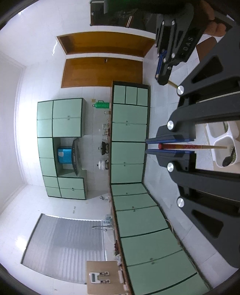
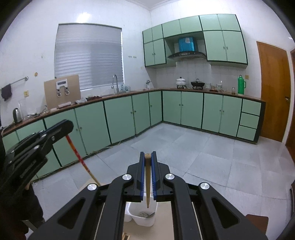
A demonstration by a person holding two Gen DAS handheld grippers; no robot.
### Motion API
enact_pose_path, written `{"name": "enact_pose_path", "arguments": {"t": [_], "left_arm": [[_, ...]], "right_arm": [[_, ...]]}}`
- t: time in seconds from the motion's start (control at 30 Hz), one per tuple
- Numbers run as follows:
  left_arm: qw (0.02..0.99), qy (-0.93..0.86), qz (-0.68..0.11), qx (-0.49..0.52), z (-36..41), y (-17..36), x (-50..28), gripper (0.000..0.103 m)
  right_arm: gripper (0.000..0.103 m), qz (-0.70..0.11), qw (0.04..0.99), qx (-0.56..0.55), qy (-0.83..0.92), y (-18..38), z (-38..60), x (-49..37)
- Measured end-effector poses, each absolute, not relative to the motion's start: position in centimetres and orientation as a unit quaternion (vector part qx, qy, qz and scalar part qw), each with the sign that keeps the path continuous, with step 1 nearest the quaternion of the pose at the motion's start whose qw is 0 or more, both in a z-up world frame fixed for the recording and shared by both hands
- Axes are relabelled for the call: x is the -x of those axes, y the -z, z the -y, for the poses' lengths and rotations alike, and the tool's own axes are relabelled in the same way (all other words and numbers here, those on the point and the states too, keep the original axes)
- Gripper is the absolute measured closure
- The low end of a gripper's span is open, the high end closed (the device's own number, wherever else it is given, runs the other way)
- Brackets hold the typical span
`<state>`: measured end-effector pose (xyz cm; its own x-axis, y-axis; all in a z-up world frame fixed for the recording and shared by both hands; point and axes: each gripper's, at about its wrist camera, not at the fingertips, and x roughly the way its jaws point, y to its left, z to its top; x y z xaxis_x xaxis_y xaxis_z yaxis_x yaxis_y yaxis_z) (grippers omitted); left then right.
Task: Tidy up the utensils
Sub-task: 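Carry both chopsticks to the white holder and drop them in, then return both grippers open to the remaining chopsticks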
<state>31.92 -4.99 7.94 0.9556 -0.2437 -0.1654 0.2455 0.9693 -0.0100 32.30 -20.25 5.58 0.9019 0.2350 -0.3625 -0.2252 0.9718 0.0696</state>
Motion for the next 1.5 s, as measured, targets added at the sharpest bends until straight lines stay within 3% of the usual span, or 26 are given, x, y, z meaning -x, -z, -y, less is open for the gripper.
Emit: {"name": "enact_pose_path", "arguments": {"t": [0.67,0.77,1.03,1.23,1.5], "left_arm": [[0.971,0.121,-0.206,-0.014,2.7,0.7,-36.7,0.096],[0.971,0.120,-0.206,-0.009,2.1,0.7,-36.1,0.081],[0.976,0.107,-0.191,-0.005,0.5,-0.4,-31.6,0.050],[0.974,0.099,-0.203,-0.007,-0.6,1.4,-26.1,0.031],[0.955,0.095,-0.281,-0.002,-2.0,7.8,-19.9,0.024]], "right_arm": [[0.095,-0.264,0.956,-0.018,-0.125,1.2,19.9,-34.9],[0.086,-0.262,0.957,-0.031,-0.123,0.9,20.6,-34.3],[0.035,-0.230,0.967,-0.049,-0.098,0.3,22.8,-29.6],[0.007,-0.217,0.972,-0.043,-0.075,2.2,23.2,-23.9],[0.006,-0.270,0.957,-0.073,-0.073,7.9,22.8,-18.1]]}}
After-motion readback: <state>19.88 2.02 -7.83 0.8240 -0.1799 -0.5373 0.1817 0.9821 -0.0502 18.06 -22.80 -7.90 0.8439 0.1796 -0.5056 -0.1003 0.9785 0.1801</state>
